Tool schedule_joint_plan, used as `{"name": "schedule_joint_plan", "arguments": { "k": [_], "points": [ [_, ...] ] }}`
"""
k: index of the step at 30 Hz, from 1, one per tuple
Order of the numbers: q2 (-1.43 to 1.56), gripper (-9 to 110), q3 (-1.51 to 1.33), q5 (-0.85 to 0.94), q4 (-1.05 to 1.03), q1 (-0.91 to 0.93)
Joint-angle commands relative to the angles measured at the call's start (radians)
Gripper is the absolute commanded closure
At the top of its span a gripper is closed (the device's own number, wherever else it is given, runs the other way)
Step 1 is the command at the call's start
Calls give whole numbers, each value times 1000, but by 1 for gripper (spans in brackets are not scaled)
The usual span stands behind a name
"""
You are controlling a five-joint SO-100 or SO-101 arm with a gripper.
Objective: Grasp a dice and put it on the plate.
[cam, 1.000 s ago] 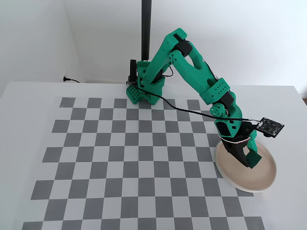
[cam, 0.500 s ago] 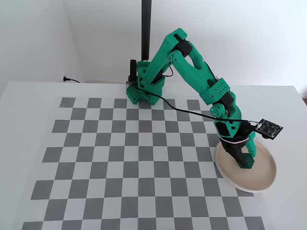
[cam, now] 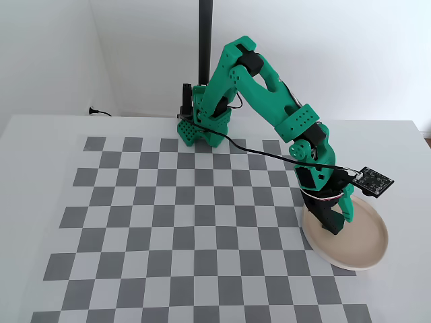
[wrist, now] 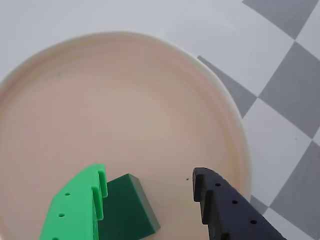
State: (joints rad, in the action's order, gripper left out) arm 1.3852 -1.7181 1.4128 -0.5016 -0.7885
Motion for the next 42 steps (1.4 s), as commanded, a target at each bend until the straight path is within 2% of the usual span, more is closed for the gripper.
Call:
{"name": "schedule_joint_plan", "arguments": {
  "k": [1,6,13,34,42],
  "points": [
    [175,89,87,6,-37,26],
    [281,89,49,23,-83,67],
    [486,88,-156,46,-43,104],
    [1002,101,-652,-31,23,397],
    [1244,106,-819,-66,-28,472]
  ]
}}
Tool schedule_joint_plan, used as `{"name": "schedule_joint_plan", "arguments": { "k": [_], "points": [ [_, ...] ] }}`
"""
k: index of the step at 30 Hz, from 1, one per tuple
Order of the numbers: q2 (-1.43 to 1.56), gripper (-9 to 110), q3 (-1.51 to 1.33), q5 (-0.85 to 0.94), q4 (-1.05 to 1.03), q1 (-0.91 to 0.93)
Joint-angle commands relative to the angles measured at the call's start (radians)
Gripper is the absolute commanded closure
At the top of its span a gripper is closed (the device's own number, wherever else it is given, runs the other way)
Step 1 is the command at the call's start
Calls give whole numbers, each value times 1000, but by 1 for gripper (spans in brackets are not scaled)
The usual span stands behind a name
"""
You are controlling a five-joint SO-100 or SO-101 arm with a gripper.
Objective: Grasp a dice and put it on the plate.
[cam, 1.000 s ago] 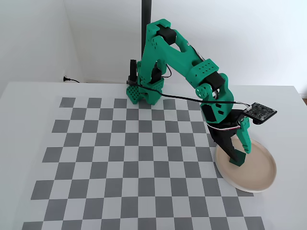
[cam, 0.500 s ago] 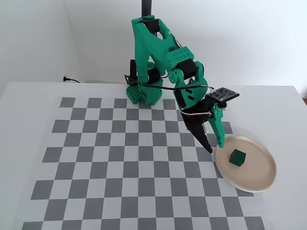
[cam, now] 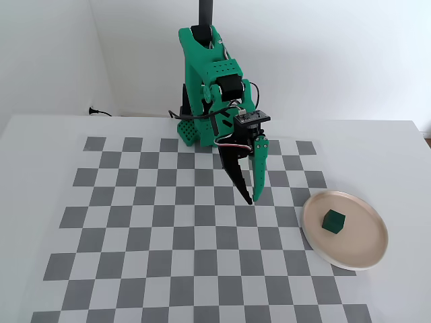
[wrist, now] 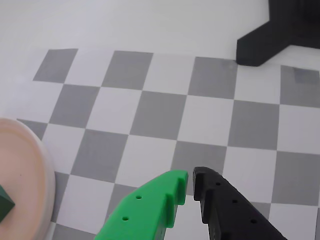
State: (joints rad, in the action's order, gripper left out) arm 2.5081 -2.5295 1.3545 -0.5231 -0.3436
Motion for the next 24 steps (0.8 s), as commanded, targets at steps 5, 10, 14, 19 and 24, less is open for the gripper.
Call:
{"name": "schedule_joint_plan", "arguments": {
  "k": [5,10,14,19,24],
  "points": [
    [229,106,-74,-48,-37,84],
    [344,106,-187,-64,-20,126],
    [449,106,-276,-78,-26,147],
    [518,106,-324,-126,-46,167],
    [531,106,-350,-199,-38,181]
  ]
}}
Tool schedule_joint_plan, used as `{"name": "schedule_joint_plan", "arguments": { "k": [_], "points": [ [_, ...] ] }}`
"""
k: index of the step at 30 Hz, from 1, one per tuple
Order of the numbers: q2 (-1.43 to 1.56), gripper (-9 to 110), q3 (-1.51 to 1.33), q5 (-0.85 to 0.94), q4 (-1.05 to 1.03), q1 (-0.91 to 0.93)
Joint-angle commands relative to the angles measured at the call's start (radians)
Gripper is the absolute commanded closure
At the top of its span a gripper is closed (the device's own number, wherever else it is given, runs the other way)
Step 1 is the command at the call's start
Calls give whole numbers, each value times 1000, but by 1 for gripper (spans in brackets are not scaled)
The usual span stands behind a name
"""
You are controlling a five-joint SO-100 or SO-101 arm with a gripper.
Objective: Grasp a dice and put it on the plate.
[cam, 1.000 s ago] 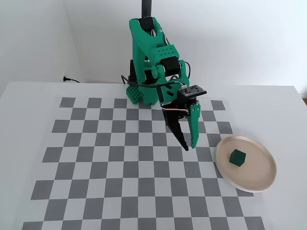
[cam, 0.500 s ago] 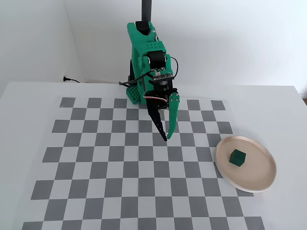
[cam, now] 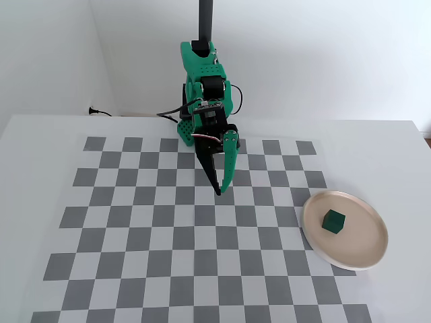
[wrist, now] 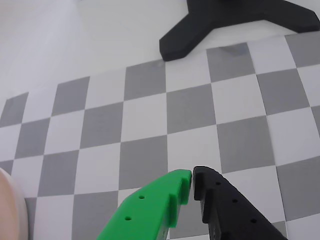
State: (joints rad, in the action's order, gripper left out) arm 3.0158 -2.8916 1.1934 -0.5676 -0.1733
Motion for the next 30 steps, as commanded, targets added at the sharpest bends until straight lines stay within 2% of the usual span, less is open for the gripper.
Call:
{"name": "schedule_joint_plan", "arguments": {
  "k": [1,10,19,30],
  "points": [
    [29,106,5,-57,12,15],
    [87,106,-57,-170,11,49],
    [313,106,-166,-253,-72,69],
    [319,106,-186,-379,-140,80]
  ]
}}
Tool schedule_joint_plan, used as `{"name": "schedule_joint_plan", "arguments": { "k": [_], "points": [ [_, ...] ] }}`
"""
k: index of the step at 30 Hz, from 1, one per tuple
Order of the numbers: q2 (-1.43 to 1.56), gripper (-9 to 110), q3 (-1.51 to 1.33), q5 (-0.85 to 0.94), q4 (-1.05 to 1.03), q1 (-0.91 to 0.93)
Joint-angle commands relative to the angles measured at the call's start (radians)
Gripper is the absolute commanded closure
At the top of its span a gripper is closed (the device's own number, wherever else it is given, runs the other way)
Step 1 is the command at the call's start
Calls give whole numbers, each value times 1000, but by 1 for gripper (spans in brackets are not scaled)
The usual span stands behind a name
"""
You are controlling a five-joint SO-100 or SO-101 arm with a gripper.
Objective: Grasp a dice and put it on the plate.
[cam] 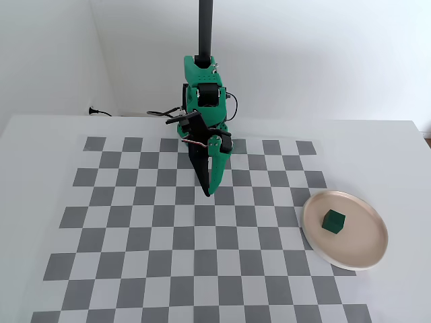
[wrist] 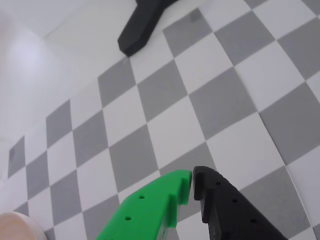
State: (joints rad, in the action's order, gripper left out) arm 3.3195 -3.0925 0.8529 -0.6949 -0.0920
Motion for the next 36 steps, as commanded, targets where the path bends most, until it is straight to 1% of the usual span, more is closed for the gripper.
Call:
{"name": "schedule_joint_plan", "arguments": {
  "k": [1,3,5,7,8,9,16,19,28,36],
  "points": [
    [15,106,17,-78,-21,-3],
    [14,106,17,-193,-25,-3],
    [14,106,9,-247,-28,18],
    [14,106,6,-252,-46,25],
    [14,106,5,-295,-100,20],
    [14,106,2,-337,-104,25],
    [15,106,-2,-646,-71,60],
    [15,106,-2,-772,-94,69],
    [17,106,-2,-894,-241,81],
    [17,106,-2,-870,-239,80]
  ]
}}
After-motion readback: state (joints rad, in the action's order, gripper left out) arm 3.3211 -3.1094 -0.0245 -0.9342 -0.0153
